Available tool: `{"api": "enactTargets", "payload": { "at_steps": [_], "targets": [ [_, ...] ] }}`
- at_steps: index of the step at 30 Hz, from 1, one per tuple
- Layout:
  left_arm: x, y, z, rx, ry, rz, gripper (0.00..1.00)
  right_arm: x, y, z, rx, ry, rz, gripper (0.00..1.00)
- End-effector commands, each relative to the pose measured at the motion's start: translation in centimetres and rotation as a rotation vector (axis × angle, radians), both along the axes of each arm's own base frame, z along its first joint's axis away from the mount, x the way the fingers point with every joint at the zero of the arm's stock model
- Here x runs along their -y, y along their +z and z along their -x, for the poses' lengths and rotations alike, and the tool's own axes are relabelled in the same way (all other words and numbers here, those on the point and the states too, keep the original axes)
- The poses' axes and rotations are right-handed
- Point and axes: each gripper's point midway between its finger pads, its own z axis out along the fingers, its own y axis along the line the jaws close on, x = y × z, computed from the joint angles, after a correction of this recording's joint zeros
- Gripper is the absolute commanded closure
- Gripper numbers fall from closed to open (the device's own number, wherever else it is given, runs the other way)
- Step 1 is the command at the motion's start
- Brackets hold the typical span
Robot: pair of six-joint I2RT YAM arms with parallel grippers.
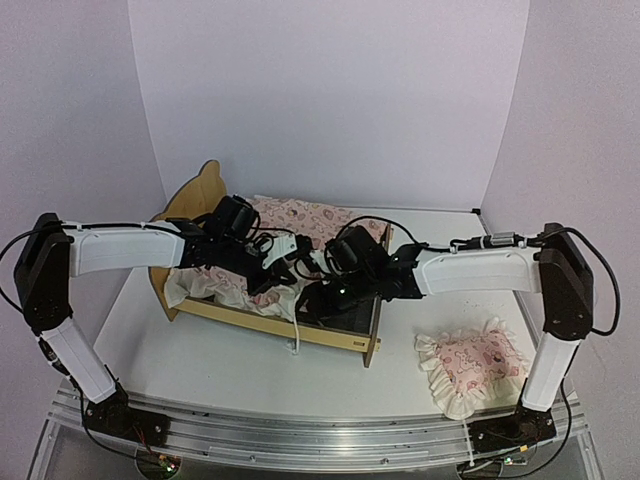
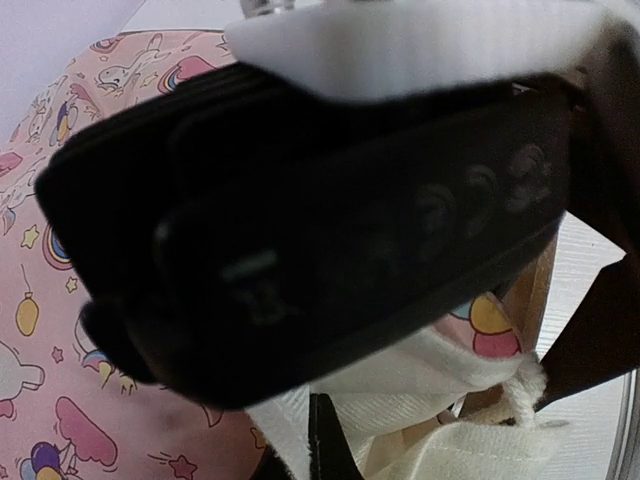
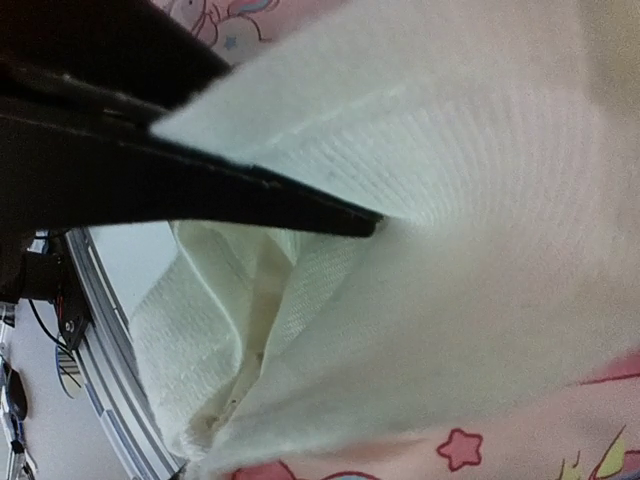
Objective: Set up the pet bed
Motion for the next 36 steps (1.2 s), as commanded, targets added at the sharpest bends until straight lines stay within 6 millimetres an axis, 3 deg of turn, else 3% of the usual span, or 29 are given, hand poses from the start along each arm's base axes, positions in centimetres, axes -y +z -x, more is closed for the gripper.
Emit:
{"api": "enactTargets", "payload": {
  "at_steps": [1,5,10,12,16,22,28,36],
  "targets": [
    [-0.3,1.8,-0.2,0.057,-0.002,0.029,1.0,-1.7,0.3,-1.9,0.021,-0.084,-0.094,0.63],
    [-0.6,1.7,-0.4,0.066,0.001,0.016,1.0,-2.4,-0.5,-2.5,0.016,-0.1,-0.087,0.65],
    [-2.0,1.3,-1.0,0.095,0.013,-0.018,1.0,0.5,-3.6,-2.1,0.018,-0.094,0.134,0.67],
    [-2.6,1.1,-1.1,0.112,0.011,-0.035,1.0,1.5,-4.0,-1.3,-0.005,-0.043,0.221,0.67],
    [-3.0,0.7,-0.1,0.12,-0.03,-0.045,1.0,3.8,-5.1,2.7,-0.188,0.106,0.362,0.68],
    [-2.3,0.7,0.5,0.075,-0.06,-0.015,1.0,7.2,-6.8,6.2,-0.422,0.13,0.498,0.82],
    [-1.3,0.5,1.1,0.037,-0.088,0.008,1.0,6.7,-8.4,7.9,-0.555,0.155,0.489,0.89],
    [-0.4,-0.2,2.5,0.001,-0.124,0.009,1.0,7.1,-12.2,6.5,-0.557,0.092,0.593,0.91]
  ]
}}
